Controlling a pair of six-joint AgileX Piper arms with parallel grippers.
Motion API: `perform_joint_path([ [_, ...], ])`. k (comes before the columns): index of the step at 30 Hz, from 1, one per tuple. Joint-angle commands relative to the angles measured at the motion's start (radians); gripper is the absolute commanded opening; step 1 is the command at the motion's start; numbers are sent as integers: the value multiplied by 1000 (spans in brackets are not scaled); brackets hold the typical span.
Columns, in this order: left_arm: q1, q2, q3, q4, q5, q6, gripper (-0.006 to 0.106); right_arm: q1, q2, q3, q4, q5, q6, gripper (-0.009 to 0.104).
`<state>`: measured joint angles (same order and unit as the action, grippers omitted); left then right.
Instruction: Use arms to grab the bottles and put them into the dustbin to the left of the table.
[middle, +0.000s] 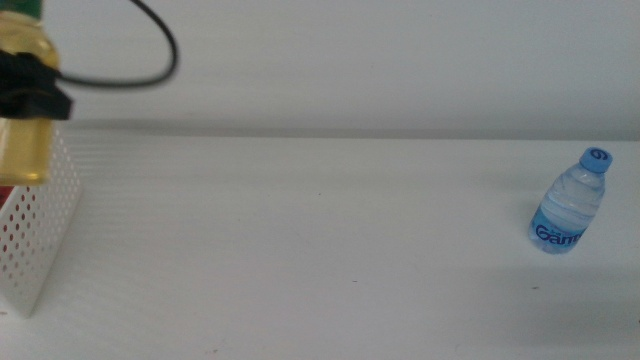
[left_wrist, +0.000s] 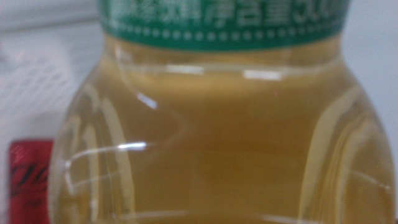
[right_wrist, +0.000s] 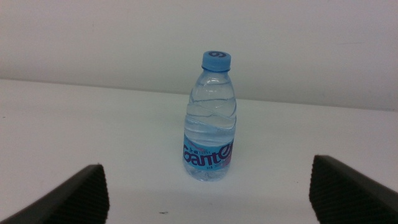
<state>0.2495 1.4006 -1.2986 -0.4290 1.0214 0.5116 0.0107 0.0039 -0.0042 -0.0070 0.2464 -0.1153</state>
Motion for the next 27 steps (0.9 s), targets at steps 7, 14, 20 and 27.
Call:
perform_joint_path([
  [7, 262, 253, -248, 120, 259, 87, -2, -5, -41, 43, -8, -2, -8, 86],
  [14, 298, 393, -250, 196, 221, 130, -1, -5, -41, 43, -8, -2, -8, 86],
  [20, 298, 474, -250, 194, 239, 130, 19, -5, -41, 43, -8, -2, -6, 86],
  [27, 297, 482, -253, 193, 253, 127, 81, -5, -41, 43, -8, -2, -6, 86],
])
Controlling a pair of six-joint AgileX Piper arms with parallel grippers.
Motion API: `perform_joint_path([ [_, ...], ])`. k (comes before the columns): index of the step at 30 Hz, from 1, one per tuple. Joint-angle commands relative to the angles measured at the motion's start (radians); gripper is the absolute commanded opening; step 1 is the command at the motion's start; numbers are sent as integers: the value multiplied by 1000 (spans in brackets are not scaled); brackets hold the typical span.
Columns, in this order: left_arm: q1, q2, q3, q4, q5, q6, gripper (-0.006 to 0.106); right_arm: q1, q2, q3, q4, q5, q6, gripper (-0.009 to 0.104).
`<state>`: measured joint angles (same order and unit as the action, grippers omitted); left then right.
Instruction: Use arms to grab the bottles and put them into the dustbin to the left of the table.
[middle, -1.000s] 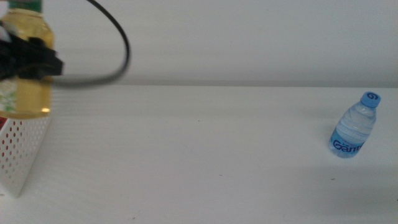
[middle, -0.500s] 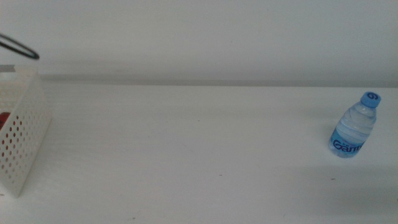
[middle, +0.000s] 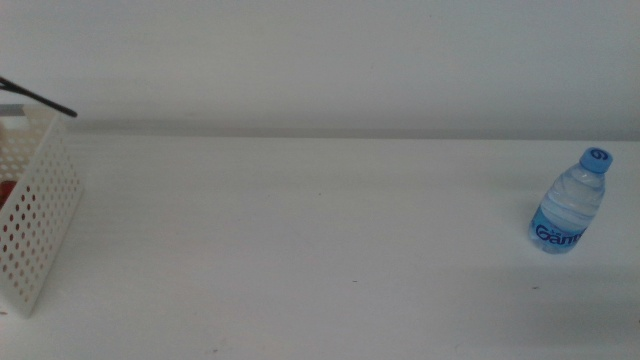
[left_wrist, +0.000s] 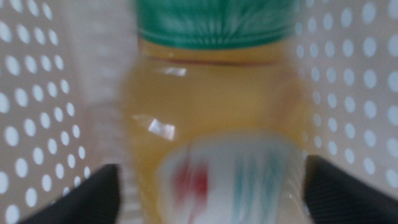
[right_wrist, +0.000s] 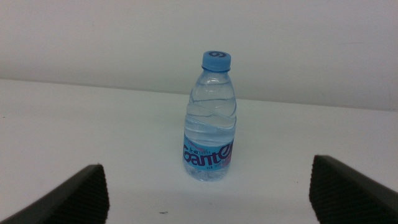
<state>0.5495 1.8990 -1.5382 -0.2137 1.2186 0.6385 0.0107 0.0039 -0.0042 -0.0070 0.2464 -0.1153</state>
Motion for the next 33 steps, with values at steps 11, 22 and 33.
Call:
perform_joint_path([
  [11, -86, -243, -13, -64, 93, -119, 94, -5, -41, 43, -8, -2, -6, 86],
  [22, -533, -698, 223, -140, -101, -94, 94, -5, -41, 43, -8, -2, -6, 86],
  [33, -1056, -1187, 642, -76, -336, -252, 94, -5, -41, 43, -8, -2, -6, 86],
])
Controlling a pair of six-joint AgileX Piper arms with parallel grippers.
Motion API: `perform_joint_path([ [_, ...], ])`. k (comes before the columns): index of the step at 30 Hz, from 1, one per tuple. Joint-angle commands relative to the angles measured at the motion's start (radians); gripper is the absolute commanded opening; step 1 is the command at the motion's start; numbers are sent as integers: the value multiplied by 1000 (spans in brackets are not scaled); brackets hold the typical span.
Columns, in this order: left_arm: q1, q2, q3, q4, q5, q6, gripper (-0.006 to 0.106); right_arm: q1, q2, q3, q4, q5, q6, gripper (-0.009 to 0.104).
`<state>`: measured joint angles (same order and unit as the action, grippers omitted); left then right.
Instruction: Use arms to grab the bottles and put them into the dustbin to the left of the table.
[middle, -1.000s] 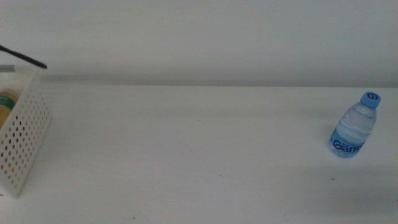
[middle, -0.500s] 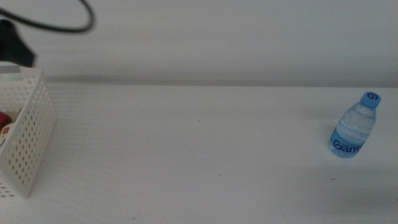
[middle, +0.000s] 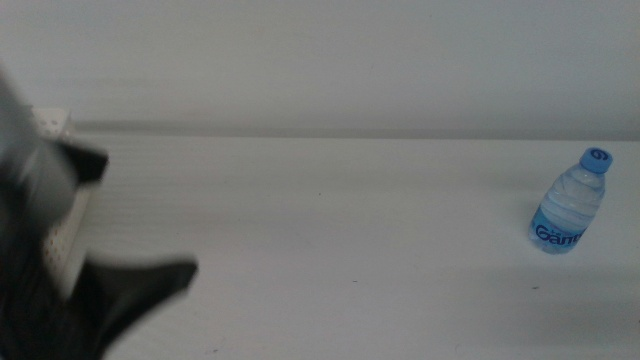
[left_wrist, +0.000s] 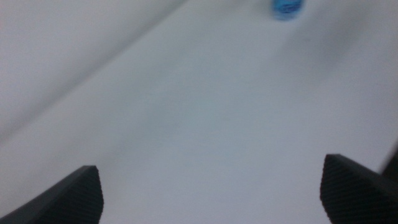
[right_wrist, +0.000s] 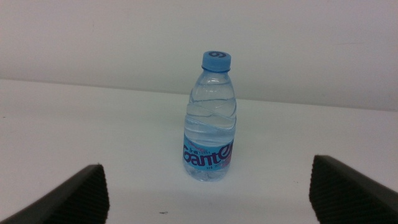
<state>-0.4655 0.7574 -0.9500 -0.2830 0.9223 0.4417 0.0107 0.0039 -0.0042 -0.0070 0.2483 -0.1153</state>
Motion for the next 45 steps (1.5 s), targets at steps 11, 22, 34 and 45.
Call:
perform_joint_path([
  [11, -84, -219, 131, -79, -42, -103, 94, -5, -41, 43, -8, -4, -6, 86],
  [22, -125, -446, 365, 11, -104, -320, 94, -5, -41, 43, -8, -4, -6, 86],
  [34, -193, -446, 365, 51, -136, -309, 94, -5, -41, 43, -8, -4, -6, 86],
  [45, -193, -446, 365, 51, -205, -309, 94, -5, -41, 43, -8, -4, -6, 86],
])
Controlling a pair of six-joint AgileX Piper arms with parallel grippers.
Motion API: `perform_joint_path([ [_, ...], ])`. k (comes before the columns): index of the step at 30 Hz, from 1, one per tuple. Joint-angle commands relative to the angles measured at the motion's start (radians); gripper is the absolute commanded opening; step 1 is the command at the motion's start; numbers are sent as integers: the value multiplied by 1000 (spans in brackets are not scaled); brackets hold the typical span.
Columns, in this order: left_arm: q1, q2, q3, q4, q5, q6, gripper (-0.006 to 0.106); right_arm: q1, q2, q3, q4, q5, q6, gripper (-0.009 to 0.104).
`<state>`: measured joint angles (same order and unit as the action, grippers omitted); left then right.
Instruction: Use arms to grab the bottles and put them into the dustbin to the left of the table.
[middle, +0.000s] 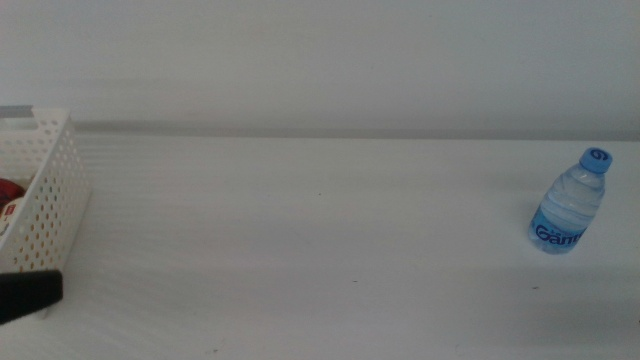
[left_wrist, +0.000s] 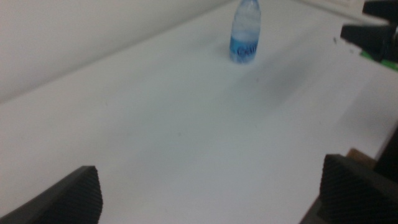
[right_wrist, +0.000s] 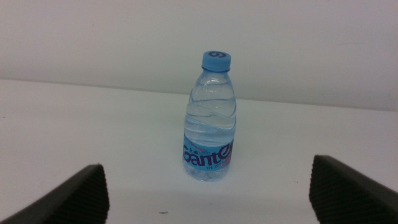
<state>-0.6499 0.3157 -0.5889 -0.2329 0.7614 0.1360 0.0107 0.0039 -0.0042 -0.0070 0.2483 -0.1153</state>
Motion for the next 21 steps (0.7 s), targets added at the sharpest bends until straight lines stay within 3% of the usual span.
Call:
perform_joint_path([
  [1, -9, -5, 4, 1, -51, -3, 94, -5, -41, 43, -8, -4, -6, 86],
  [21, -9, -5, 4, 24, -140, -3, 94, -5, -41, 43, -8, -4, -6, 86],
])
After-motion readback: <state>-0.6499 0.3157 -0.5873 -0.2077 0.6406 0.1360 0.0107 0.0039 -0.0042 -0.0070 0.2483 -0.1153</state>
